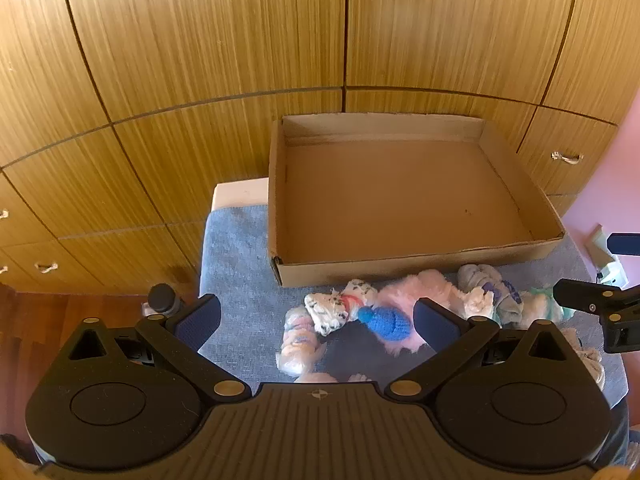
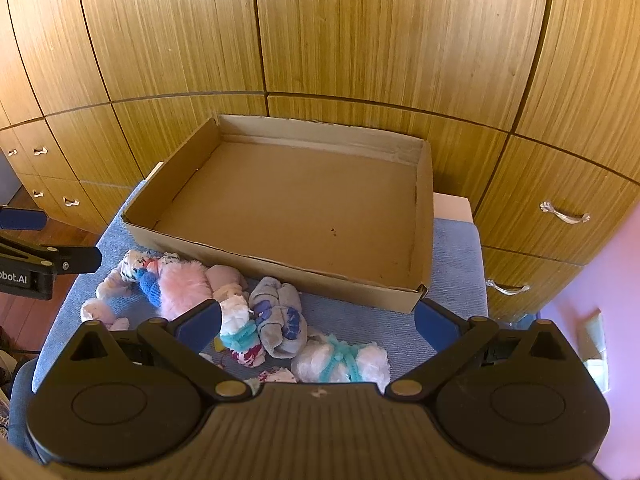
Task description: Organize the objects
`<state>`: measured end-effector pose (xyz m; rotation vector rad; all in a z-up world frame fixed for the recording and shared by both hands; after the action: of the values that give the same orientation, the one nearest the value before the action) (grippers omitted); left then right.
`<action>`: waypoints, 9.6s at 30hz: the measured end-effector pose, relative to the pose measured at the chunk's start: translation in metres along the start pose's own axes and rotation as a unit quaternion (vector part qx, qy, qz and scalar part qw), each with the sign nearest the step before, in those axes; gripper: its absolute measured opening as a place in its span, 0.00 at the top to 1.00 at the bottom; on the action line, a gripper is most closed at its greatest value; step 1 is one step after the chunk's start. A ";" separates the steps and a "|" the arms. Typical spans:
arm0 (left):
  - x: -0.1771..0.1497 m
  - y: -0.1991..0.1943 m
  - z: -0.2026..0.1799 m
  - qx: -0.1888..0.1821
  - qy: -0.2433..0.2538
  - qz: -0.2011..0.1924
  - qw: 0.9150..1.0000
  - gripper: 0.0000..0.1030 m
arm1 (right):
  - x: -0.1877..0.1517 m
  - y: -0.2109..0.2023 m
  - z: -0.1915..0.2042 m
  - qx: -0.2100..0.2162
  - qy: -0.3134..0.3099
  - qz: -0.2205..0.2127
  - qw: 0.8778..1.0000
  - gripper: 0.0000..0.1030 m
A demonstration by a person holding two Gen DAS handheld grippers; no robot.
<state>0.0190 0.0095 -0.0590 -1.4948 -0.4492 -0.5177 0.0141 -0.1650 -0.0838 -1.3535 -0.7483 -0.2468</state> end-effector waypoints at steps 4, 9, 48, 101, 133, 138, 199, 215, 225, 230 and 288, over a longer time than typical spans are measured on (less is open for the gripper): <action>-0.003 0.002 0.001 0.001 -0.001 0.005 1.000 0.00 | -0.004 0.001 0.000 0.000 -0.002 0.004 1.000 0.00; -0.004 0.003 0.001 -0.002 -0.004 0.007 1.000 0.00 | -0.006 0.001 0.001 -0.001 -0.003 0.006 1.000 0.00; -0.129 -0.034 0.047 -0.037 0.027 -0.040 0.998 0.00 | -0.087 -0.053 -0.021 -0.018 -0.059 -0.107 0.992 0.01; -0.148 0.016 -0.001 -0.045 0.118 -0.060 0.990 0.48 | -0.121 -0.006 -0.036 0.056 0.007 -0.025 0.998 0.60; -0.032 -0.035 0.020 -0.072 0.063 -0.119 0.988 0.60 | -0.042 -0.051 -0.041 0.054 -0.015 -0.122 0.991 0.60; 0.032 -0.011 0.009 -0.086 0.056 -0.112 0.988 0.60 | 0.018 -0.039 -0.032 0.086 -0.011 -0.137 0.987 0.60; 0.117 0.141 -0.001 -0.123 0.129 -0.009 0.984 0.04 | 0.136 0.120 0.025 0.060 -0.046 -0.035 0.997 0.26; 0.053 0.036 0.032 -0.156 0.113 0.013 0.981 0.01 | 0.085 0.023 0.025 0.053 -0.080 -0.064 0.993 0.14; -0.025 -0.012 0.033 -0.179 0.134 0.005 0.975 0.01 | 0.017 -0.041 0.021 0.055 -0.107 -0.080 0.989 0.10; -0.065 -0.018 0.037 -0.187 0.122 -0.002 0.975 0.01 | -0.043 -0.055 0.016 0.064 -0.121 -0.083 0.987 0.10; -0.090 -0.008 0.036 -0.193 0.152 -0.075 0.966 0.48 | -0.089 -0.035 -0.006 0.074 -0.110 -0.115 0.985 0.71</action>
<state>-0.0574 0.0497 -0.1032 -1.7226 -0.2270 -0.9828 -0.0708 -0.2013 -0.1111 -1.1644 -1.0898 -0.2209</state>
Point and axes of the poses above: each gripper's, at about its wrist camera, not at the fingertips, and y roughly the way its jaws point, z to its left, x to its top, the point moved 5 cm from there along y, roughly the way its jaws point
